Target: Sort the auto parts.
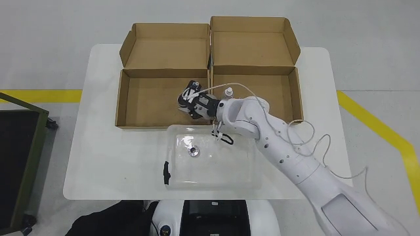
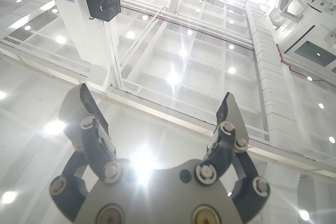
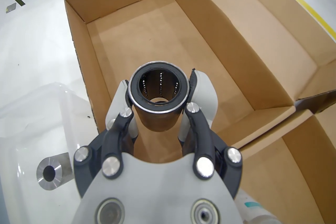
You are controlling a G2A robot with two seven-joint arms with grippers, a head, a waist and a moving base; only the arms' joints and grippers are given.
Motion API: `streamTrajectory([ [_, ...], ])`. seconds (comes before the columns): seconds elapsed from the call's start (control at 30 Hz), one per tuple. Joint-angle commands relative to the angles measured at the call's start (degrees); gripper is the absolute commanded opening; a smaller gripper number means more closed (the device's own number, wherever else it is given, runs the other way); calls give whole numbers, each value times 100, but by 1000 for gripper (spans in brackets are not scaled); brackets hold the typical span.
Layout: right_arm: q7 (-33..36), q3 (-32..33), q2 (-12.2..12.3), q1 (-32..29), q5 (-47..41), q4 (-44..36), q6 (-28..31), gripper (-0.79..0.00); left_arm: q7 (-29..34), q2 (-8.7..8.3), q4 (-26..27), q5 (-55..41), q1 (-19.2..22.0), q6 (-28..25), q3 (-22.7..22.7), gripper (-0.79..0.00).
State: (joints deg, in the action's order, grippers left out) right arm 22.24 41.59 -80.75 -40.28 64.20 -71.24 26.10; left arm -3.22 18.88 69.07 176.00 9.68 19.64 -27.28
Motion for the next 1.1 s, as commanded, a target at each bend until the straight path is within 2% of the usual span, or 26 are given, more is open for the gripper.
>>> streamTrajectory([
  [0.0,-5,-38,-33,43,-26,98,2,-785,0,0,0,0,0,0,0,0],
  [0.07,-4,-71,-66,81,-42,186,-3,-782,0,0,0,0,0,0,0,0],
  [0.13,-22,-89,-94,107,-61,267,-2,-653,0,0,0,0,0,0,0,0],
  [0.17,-20,-96,-107,121,-68,317,-3,-520,0,0,0,0,0,0,0,0],
  [0.2,-13,-107,-120,134,-70,359,-4,-459,0,0,0,0,0,0,0,0],
  [0.43,5,-154,-198,184,-100,494,10,-413,0,0,0,0,0,0,0,0],
  [0.5,25,-146,-211,191,-91,456,-3,-111,0,0,0,0,0,0,0,0],
  [0.53,23,-138,-215,189,-85,426,-5,-31,0,0,0,0,0,0,0,0],
  [0.57,23,-128,-217,182,-75,396,-7,0,0,0,0,0,0,0,0,0],
  [0.8,-205,61,-165,-14,129,-241,-26,0,0,0,0,0,0,0,0,0],
  [1.07,-250,344,7,-663,584,-1569,87,0,0,0,0,0,0,0,0,0],
])
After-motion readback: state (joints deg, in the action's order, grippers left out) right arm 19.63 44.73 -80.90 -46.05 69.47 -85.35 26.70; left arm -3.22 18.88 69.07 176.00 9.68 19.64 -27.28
